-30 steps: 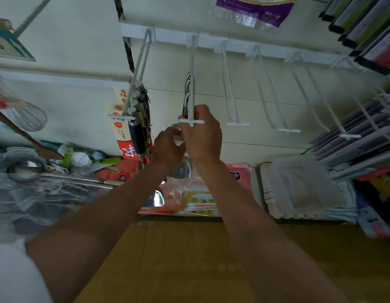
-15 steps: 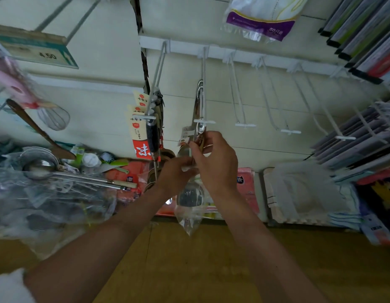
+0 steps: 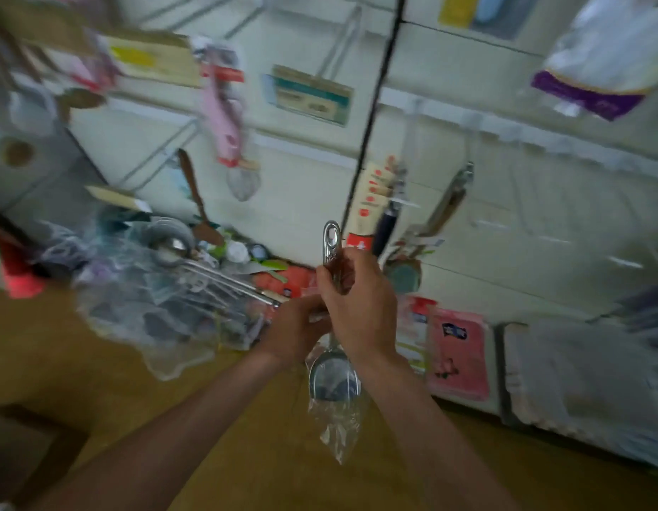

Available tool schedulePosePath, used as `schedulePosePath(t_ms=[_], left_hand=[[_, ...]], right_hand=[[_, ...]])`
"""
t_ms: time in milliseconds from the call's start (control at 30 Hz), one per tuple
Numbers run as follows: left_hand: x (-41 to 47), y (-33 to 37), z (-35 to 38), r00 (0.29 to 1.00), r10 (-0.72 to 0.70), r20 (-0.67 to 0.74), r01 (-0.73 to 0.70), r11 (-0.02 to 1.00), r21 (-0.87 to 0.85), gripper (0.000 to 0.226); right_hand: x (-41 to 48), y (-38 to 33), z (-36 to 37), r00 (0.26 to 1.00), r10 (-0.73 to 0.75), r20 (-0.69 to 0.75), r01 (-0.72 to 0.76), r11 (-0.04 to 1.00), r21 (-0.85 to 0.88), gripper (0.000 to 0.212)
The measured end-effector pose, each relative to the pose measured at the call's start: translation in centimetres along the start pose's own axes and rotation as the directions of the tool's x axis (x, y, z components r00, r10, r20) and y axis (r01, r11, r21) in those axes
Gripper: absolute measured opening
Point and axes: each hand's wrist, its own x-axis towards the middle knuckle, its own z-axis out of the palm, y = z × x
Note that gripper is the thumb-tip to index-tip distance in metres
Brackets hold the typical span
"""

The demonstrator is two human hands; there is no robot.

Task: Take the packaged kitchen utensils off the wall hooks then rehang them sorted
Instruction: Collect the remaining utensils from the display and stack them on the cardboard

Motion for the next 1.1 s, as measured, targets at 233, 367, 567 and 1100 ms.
schedulePosePath(t_ms=[233, 367, 567, 1100], left_hand=[[-7.8, -3.8, -14.1, 0.967, -0.110, -0.231, 0.110, 0.994, -0.013, 0.035], [-12.9, -6.0, -21.2, 0.926, -0.143, -0.350, 0.144, 0.989, -0.022, 0.032], [-22.0, -9.6, -31.0, 0.850, -0.222, -0.479, 0.195, 0.975, -0.105, 0.009], [-47.8, -21.8, -49.9, 0.591, -0.507, -0.627, 0.382, 0.861, -0.336, 0.018]], right_hand=[[-3.1, -12.2, 10.1, 0.964, -0.186, 0.191, 0.176, 0.982, 0.065, 0.031], [-5.7, -19.0, 15.3, 0.923, -0.301, 0.238, 0.284, 0.953, 0.106, 0.033], [-11.4, -29.3, 22.7, 0.830, -0.460, 0.316, 0.426, 0.888, 0.173, 0.034], [-32.7, -48.9, 42.8, 0.489, -0.579, 0.652, 0.565, 0.780, 0.269, 0.033]])
